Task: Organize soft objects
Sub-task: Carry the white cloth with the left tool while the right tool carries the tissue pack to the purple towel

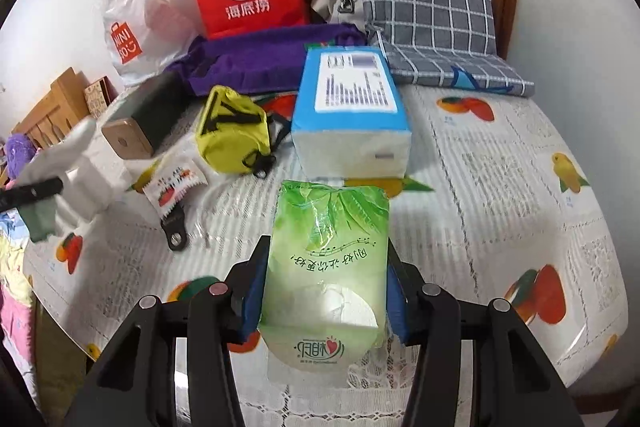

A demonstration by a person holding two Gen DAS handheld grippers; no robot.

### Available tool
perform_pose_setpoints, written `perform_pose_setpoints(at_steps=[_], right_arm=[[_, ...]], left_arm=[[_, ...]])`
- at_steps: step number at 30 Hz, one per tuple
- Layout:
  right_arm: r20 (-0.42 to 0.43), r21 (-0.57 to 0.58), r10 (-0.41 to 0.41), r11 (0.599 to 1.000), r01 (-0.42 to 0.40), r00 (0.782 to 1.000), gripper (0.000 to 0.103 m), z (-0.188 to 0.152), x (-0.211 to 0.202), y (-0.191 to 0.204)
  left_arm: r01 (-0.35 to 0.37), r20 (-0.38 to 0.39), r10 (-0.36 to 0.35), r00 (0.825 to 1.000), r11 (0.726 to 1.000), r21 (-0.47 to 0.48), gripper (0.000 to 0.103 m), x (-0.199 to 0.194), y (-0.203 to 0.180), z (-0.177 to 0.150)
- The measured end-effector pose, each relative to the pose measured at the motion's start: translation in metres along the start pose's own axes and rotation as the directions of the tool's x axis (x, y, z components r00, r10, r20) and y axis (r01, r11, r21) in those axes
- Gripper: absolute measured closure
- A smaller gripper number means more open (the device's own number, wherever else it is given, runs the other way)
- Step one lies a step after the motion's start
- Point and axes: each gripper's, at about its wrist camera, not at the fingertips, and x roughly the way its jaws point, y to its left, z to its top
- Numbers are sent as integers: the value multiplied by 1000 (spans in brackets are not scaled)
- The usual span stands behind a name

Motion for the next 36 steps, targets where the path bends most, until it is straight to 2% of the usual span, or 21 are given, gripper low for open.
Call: perform_pose_setpoints(at_steps=[3,7,9,10,11,12,14,16,17,18,22,24,27,30,36], right_arm=[[14,-6,8,1000,-8,1000,53,9,-4,2],[26,-14,17,1000,-17,1000,53,18,-7,3],[24,-12,21,1000,-21,999,53,19,-5,1],[21,-10,24,1000,-23,999,53,18,-4,0],[17,-6,27,1000,-27,999,53,18,-3,-2],[16,-3,30,1000,-30,999,53,17,-2,-2],[13,-1,42,999,-42,999,53,15,0,-3],[4,-5,48,999,-48,999,53,12,3,-3],[2,-6,50,999,-50,999,53,11,4,-3],[-2,-7,55,998,-55,998,53,10,6,-3],[-10,-15,70,997,-71,997,53,6,10,0],[-11,-21,75,997,-76,997,53,5,10,2],[-4,-27,73,997,-74,997,53,3,5,2],[4,-25,68,997,-67,998,53,3,1,0],[34,-20,58,998,-58,998,53,12,-13,-5]], left_arm=[[26,37,-26,999,1000,4,95,-13,-7,15],[150,42,-150,988,989,-3,95,-14,-15,22],[96,-2,-96,995,995,-15,95,2,-15,15],[36,-68,-38,997,999,-32,95,20,-12,8],[6,-119,-11,993,999,-42,95,34,-9,1],[-18,-187,6,982,998,-62,95,54,-2,-12],[-71,-259,51,965,995,-70,95,72,6,-30],[-147,-293,127,948,988,-49,95,80,10,-43],[-157,-306,136,942,987,-46,95,82,10,-48],[-153,-282,135,950,987,-42,95,79,10,-51],[-163,-297,136,945,984,-66,95,73,13,-55],[-184,-293,158,943,981,-63,95,68,15,-57],[-249,-257,230,939,967,-43,95,54,19,-58],[-213,-220,195,956,975,-63,95,40,23,-52],[-184,-148,175,973,982,-47,95,20,9,-36]])
